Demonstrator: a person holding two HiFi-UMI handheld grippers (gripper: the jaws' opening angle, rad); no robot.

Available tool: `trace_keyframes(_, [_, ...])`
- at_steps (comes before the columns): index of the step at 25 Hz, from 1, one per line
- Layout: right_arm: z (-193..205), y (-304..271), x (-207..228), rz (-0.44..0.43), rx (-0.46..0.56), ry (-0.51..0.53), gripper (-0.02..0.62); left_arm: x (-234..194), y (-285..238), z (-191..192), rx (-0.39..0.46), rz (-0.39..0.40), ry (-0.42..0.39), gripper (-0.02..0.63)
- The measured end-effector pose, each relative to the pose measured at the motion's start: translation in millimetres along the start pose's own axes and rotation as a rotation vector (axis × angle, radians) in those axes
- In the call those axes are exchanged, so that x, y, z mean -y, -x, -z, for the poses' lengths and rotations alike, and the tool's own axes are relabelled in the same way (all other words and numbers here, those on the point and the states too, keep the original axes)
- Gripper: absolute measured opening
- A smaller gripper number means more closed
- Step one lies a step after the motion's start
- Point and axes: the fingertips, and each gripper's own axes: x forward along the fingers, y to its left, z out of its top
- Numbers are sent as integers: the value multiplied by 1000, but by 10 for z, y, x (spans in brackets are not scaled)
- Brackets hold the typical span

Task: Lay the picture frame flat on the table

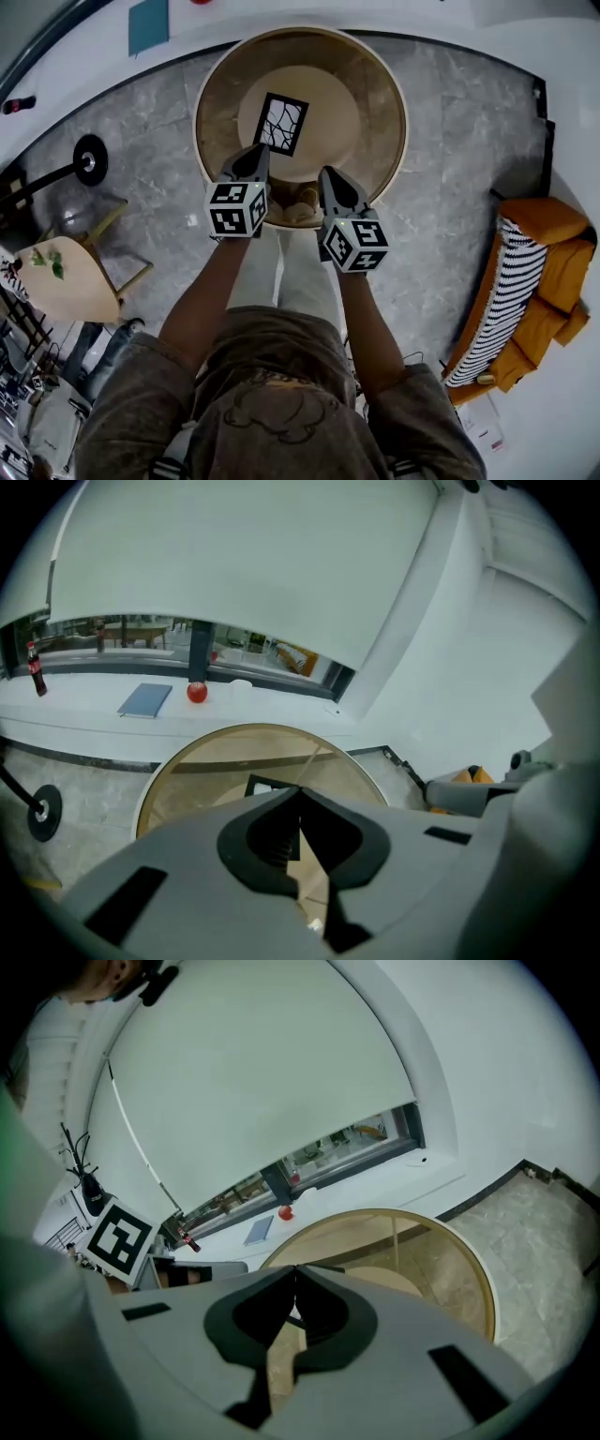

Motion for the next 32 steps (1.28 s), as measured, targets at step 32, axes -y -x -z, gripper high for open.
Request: trace_keyframes(32, [-1330, 1636, -1326, -160, 220, 203, 18, 1233, 2209, -1352, 229, 264, -301, 17])
